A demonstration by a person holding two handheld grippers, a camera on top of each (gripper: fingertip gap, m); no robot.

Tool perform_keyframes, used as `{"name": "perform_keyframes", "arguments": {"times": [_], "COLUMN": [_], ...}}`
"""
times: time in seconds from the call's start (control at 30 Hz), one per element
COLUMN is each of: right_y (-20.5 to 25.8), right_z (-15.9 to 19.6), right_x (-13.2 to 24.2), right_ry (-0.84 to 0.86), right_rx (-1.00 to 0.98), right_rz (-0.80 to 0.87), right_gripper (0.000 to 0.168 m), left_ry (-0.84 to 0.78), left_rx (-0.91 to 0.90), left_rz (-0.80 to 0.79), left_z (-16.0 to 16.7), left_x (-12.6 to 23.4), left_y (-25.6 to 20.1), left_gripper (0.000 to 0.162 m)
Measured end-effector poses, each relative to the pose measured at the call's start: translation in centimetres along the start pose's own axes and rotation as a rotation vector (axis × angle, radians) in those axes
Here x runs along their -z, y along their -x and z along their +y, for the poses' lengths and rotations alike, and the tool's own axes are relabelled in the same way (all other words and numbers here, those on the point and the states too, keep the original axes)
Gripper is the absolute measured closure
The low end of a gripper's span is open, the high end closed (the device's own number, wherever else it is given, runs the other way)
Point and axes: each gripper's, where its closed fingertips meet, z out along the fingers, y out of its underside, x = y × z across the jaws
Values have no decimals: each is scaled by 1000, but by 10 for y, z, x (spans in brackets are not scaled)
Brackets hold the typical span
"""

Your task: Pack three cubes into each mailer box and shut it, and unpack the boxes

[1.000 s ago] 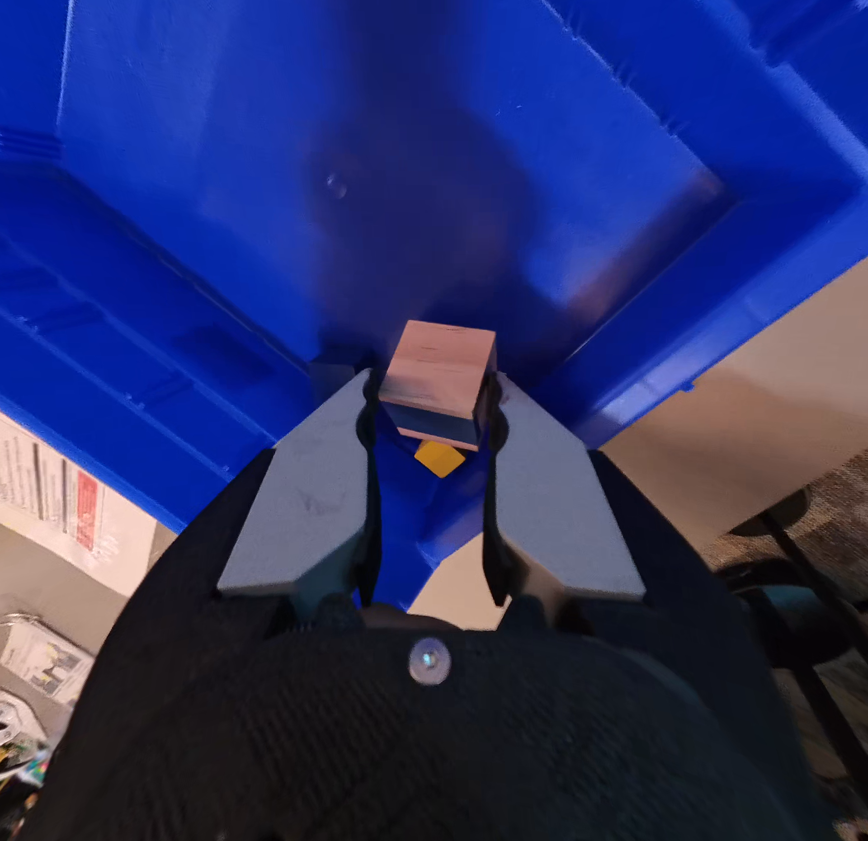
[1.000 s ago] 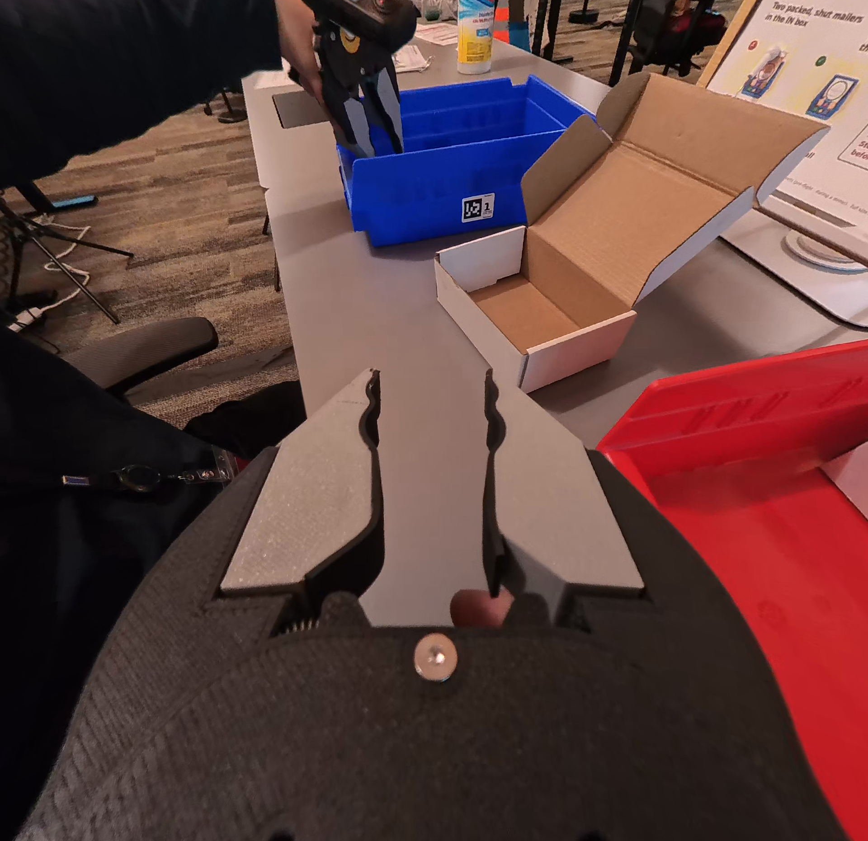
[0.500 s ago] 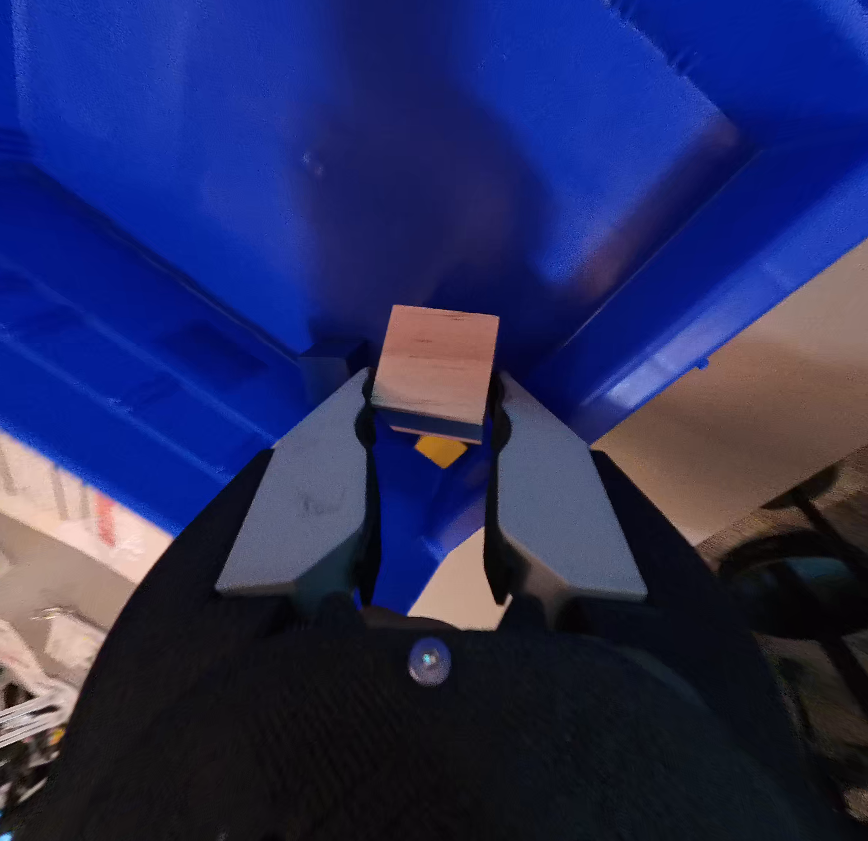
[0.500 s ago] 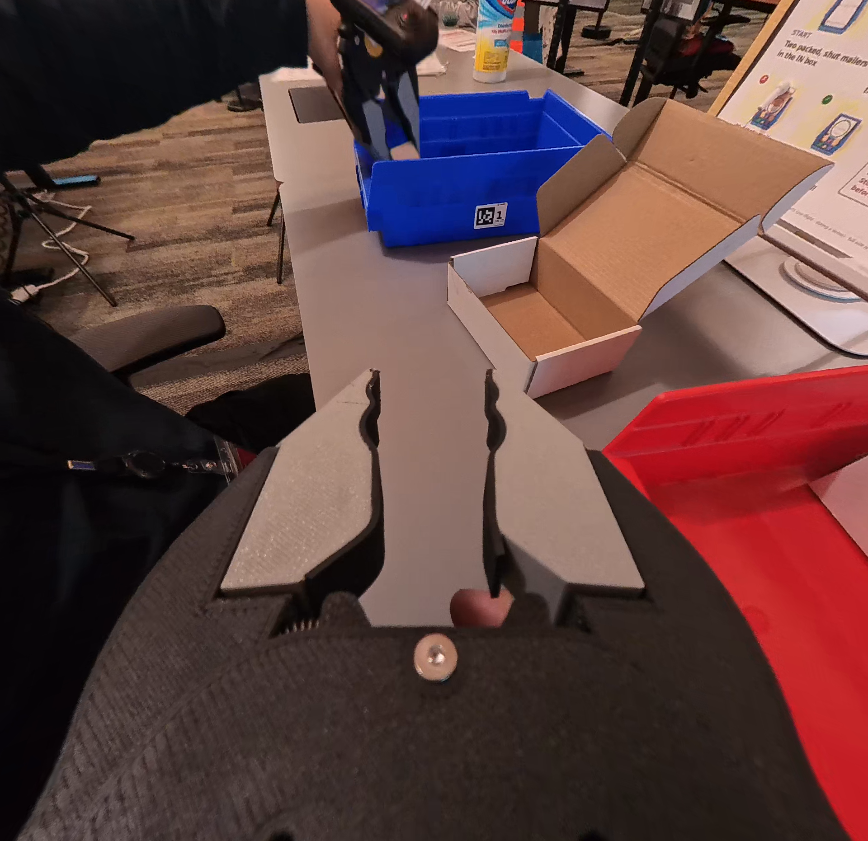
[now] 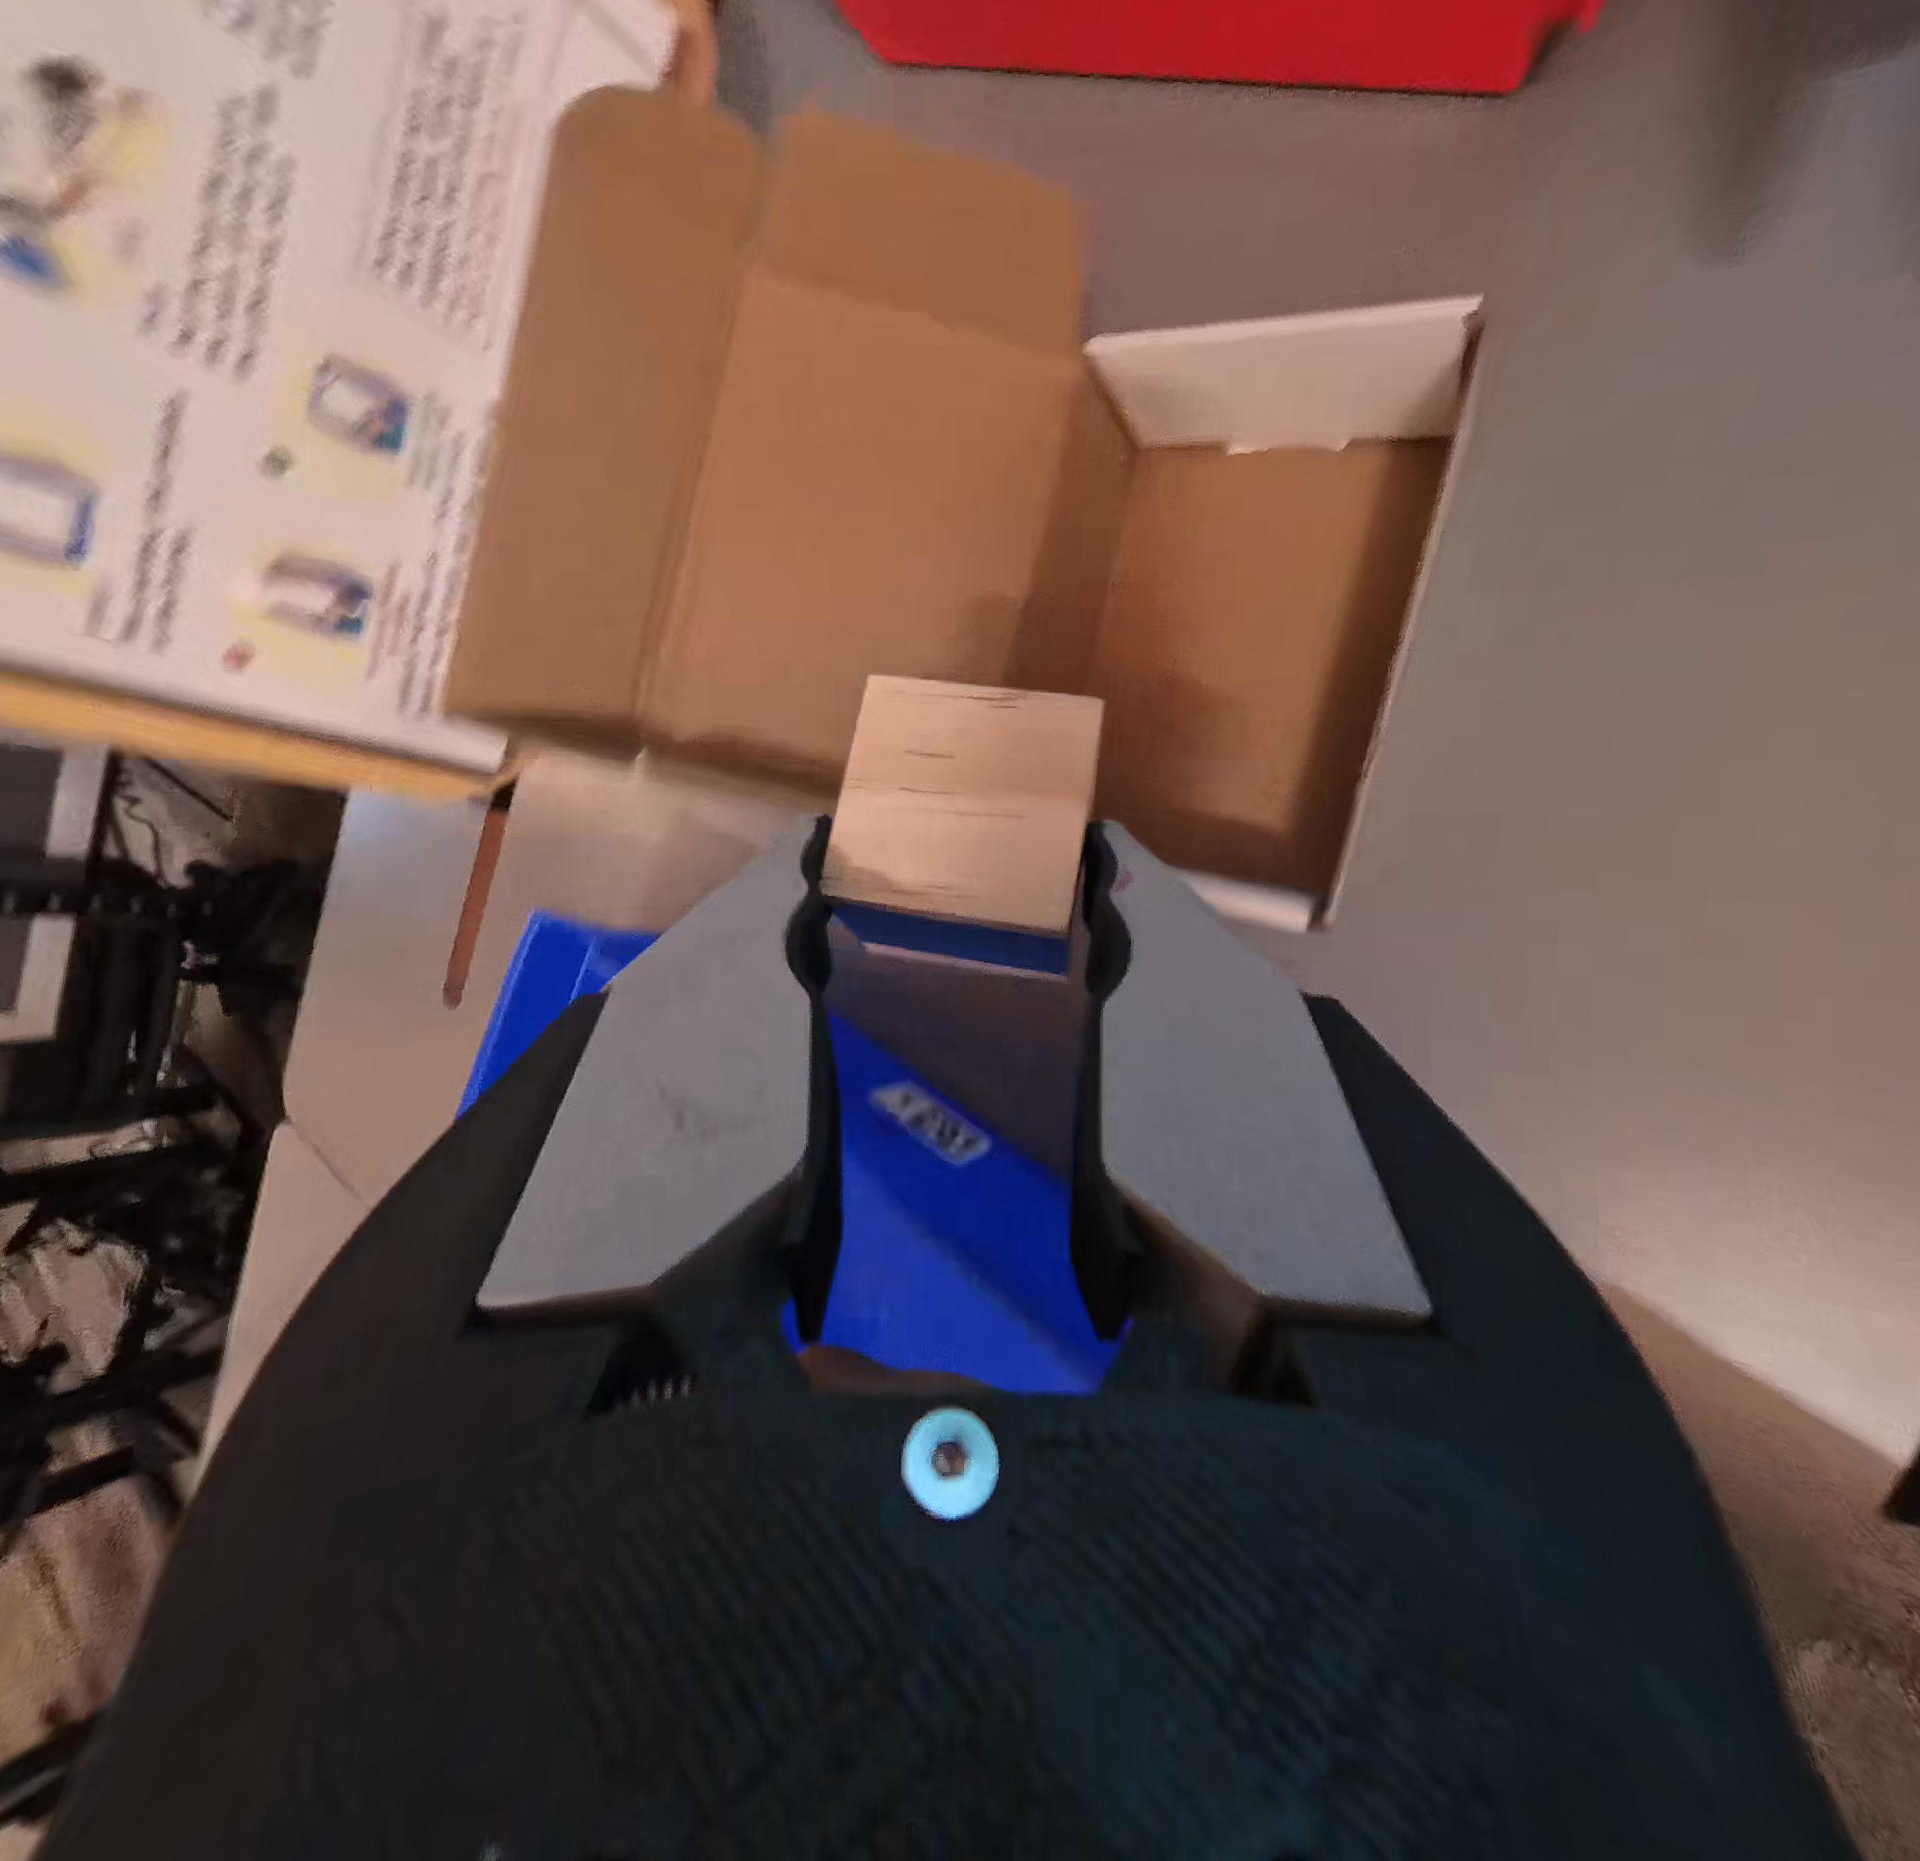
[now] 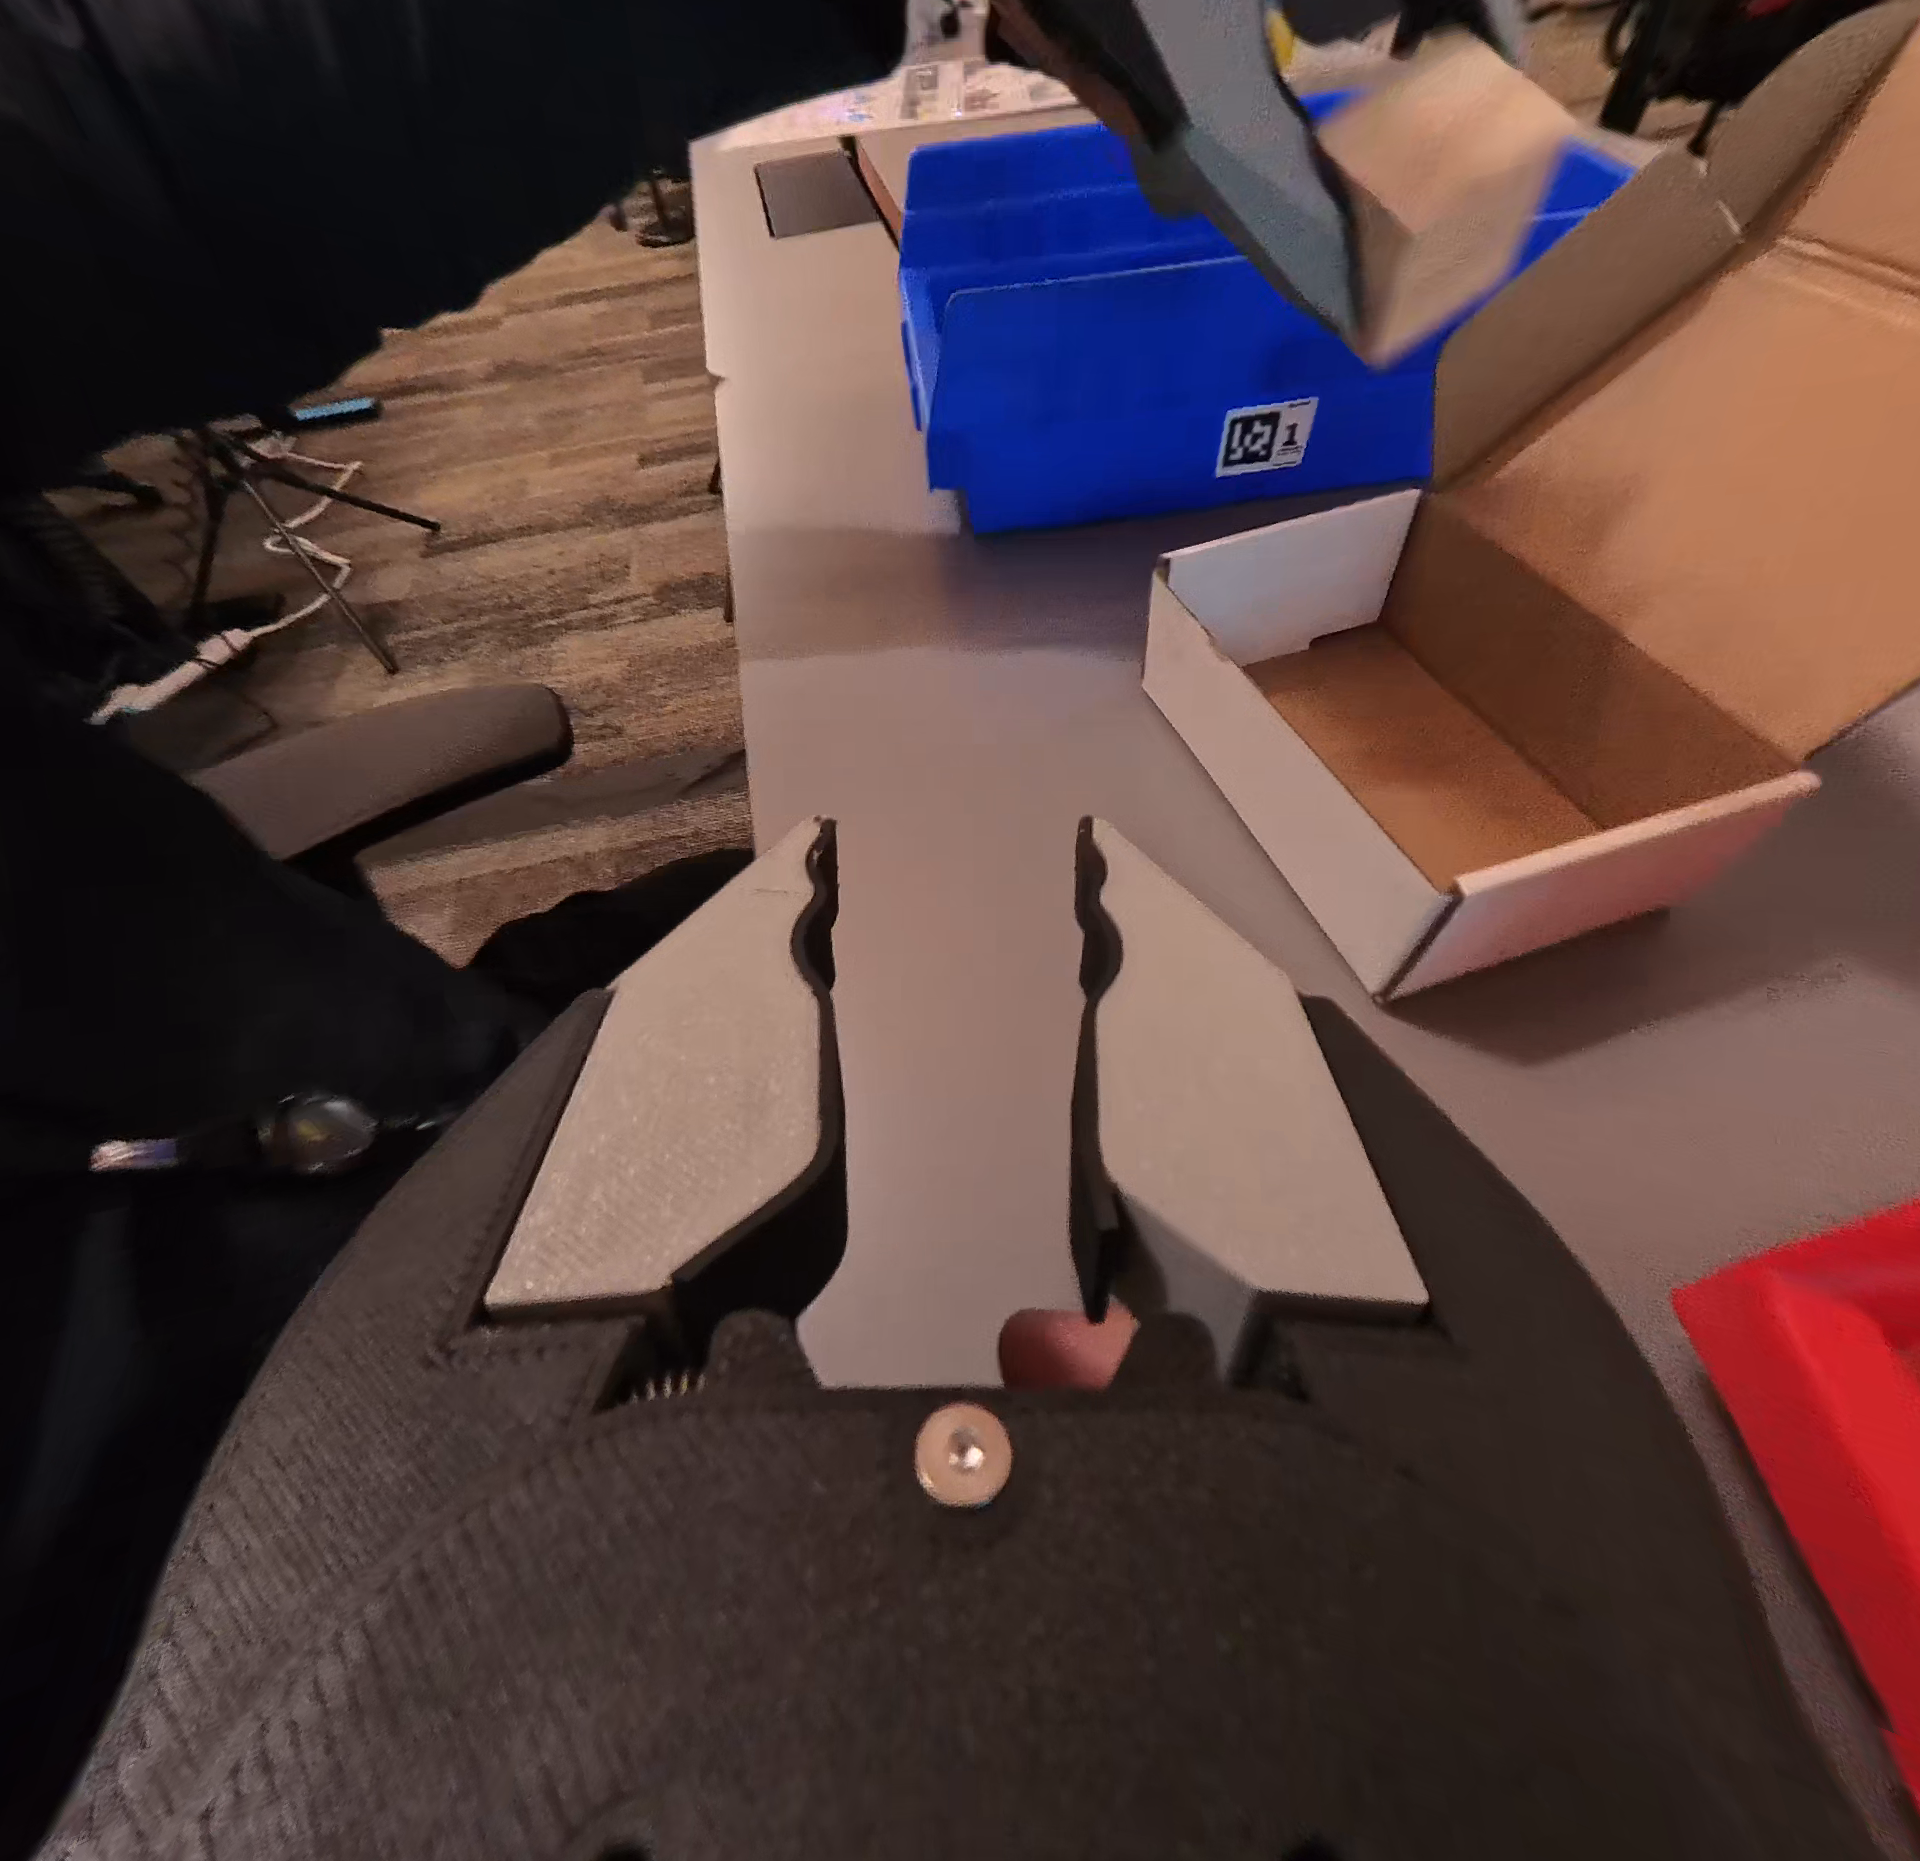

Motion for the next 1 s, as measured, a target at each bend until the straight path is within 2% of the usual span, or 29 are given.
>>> {"name": "perform_keyframes", "arguments": {"times": [0.13,0.23,0.33,0.43,0.53,0.67,0.83,1.0], "right_y": [-6,-18,-15,-13,-12,-14,-14,-14], "right_z": [11,23,18,12,8,7,9,8], "right_x": [-27,-33,-27,-20,-12,-10,-12,-11], "right_ry": [-41,-41,-97,-157,-209,-221,-202,-213], "right_rx": [107,184,188,178,157,140,144,136], "right_rz": [104,184,160,131,106,98,94,95], "right_gripper": [120,120,123,123,123,123,124,124], "left_ry": [114,177,195,208,202,113,141,110], "left_rx": [-126,-160,-185,-177,-156,-131,-159,-33], "left_rz": [18,85,168,178,214,187,152,168], "left_z": [-29,-41,-52,-55,-49,-48,-33,-38], "left_x": [-59,-89,-106,-124,-135,-148,-154,-143], "left_y": [-26,-40,-51,-51,-57,-62,-63,-57], "left_gripper": [116,116,116,116,116,116,114,93]}}
